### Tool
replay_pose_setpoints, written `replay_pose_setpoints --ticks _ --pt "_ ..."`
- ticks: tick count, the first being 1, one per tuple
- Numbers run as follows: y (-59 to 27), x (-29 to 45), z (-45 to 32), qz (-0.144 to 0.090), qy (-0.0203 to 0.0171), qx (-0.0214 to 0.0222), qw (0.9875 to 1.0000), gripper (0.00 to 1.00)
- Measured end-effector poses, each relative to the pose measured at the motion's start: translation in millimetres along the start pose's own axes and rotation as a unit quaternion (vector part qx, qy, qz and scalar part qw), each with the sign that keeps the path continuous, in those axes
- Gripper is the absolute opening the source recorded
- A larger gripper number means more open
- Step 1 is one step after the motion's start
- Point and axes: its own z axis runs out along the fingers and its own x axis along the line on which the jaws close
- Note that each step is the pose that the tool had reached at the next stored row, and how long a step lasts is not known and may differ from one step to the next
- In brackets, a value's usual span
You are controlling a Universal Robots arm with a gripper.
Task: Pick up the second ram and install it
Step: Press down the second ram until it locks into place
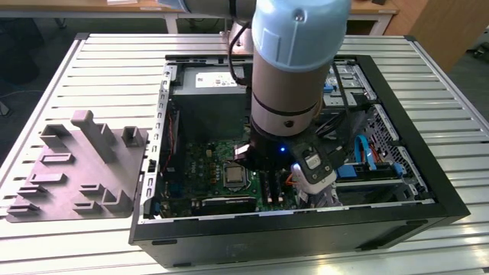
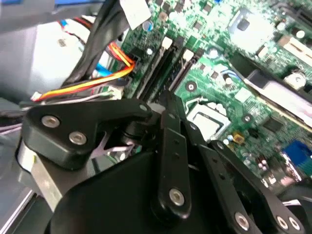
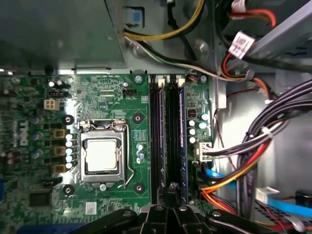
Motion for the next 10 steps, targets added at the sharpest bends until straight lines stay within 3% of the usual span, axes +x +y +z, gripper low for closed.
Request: replay_pose_setpoints --ticks 5,10 --pt "0.9 -0.7 -13.7 0.000 0.0000 0.0000 1.0000 0.10" --pt "1.0 -0.8 -15.2 0.000 -0.0001 -0.0002 1.0000 0.10"
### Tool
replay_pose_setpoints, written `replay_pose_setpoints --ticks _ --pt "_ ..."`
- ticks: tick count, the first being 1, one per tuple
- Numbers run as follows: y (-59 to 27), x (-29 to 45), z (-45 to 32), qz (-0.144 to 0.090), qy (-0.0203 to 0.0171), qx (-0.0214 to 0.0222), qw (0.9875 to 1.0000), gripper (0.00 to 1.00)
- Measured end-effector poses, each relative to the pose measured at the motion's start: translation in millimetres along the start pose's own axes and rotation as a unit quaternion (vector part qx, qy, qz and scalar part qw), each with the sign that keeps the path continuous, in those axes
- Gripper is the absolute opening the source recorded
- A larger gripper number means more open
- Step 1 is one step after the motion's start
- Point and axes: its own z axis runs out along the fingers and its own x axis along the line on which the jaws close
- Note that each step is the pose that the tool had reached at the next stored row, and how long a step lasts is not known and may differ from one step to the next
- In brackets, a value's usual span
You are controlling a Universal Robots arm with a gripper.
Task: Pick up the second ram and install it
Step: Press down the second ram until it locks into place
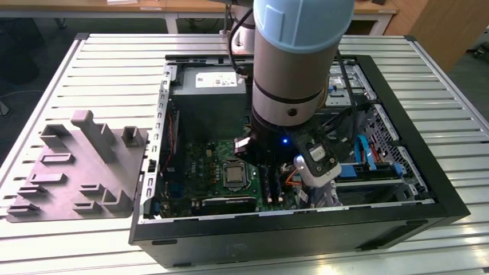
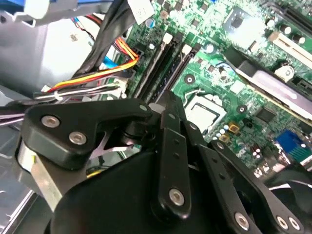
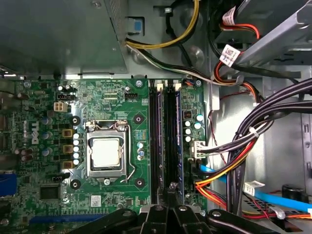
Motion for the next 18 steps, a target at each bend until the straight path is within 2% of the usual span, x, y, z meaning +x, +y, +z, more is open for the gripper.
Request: replay_pose_setpoints --ticks 1,2,9,18 --pt "0.3 0.0 0.0 0.000 0.0000 -0.0001 1.0000 0.10" --pt "9.8 1.0 1.2 0.000 0.0000 -0.0003 1.0000 0.10" --pt "22.7 2.0 2.5 0.000 0.0001 -0.0003 1.0000 0.10" --pt "26.2 2.2 2.8 0.000 0.0001 -0.0003 1.0000 0.10"
